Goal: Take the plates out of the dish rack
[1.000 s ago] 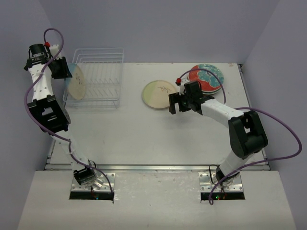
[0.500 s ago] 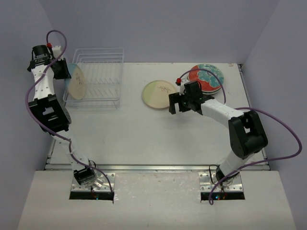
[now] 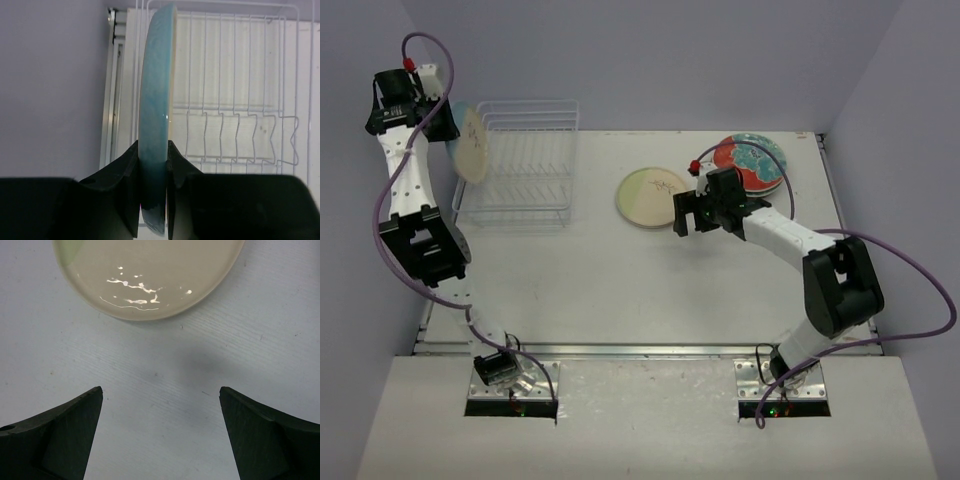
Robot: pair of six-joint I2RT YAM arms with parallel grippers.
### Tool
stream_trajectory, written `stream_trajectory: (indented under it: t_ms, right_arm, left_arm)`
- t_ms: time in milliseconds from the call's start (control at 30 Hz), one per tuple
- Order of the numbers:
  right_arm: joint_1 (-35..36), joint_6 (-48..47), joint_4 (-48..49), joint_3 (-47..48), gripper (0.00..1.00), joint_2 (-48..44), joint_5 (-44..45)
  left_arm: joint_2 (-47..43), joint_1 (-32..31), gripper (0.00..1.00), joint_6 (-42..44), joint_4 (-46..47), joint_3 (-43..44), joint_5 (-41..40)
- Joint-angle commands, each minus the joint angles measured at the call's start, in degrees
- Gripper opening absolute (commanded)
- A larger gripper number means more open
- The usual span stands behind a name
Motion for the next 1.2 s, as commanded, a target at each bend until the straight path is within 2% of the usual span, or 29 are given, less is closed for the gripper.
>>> stream_trajectory:
  t_ms: [0,133,267,400,533,667,833,933,1133,1167]
  right_arm:
    - [0.04,0.10,2.34,0.83,0.99,-3.54,-2.67]
    - [-0.02,1.20,5.20,-0.07,0.99,-6.04,-12.49]
    - [-0.09,3.66,12.31,-2.69,0.99,-9.60,-27.64]
    - [-0.09,6.12,17.47,-4.05,0.99,-11.66,-37.59]
    - [-0.09,10.96,22.11,-3.81,0.99,-12.46,-44.78]
    - [-0.09,13.33,23.29,-2.34,0.97,-11.54,-45.80]
    - [-0.09,17.31,24.06,-0.43,0.93,-9.44,-48.15]
    - [-0.09,20.35,25.15,0.11,0.89,-8.04,-49.04]
    - [-0.09,31.05,30.59,1.00,0.63,-2.85,-54.17]
    - [-0.09,32.64,31.81,1.00,0.56,-2.10,-54.76]
  left_arm:
    - [-13.61,-1.97,0.00,-0.95,12.95,-0.16,4.64]
    - [-18.87,-2.31,0.00,-1.49,12.07,-2.19,16.47]
    - [-23.19,-3.36,0.00,-2.52,7.67,-8.86,35.52]
    - [-27.29,-4.79,0.00,-6.05,7.32,-16.78,47.39]
    - [-29.57,-9.91,0.00,-9.43,7.13,-24.79,59.22]
    - [-32.68,-16.56,0.00,-10.68,9.88,-33.77,59.57]
    - [-37.04,-21.42,0.00,-19.52,20.62,-44.01,59.68]
    - [-37.35,-22.87,0.00,-20.06,21.18,-45.29,59.68]
    - [-37.44,-25.21,0.00,-21.98,23.38,-47.12,59.96]
    - [-37.44,-25.32,0.00,-22.19,23.65,-47.28,60.01]
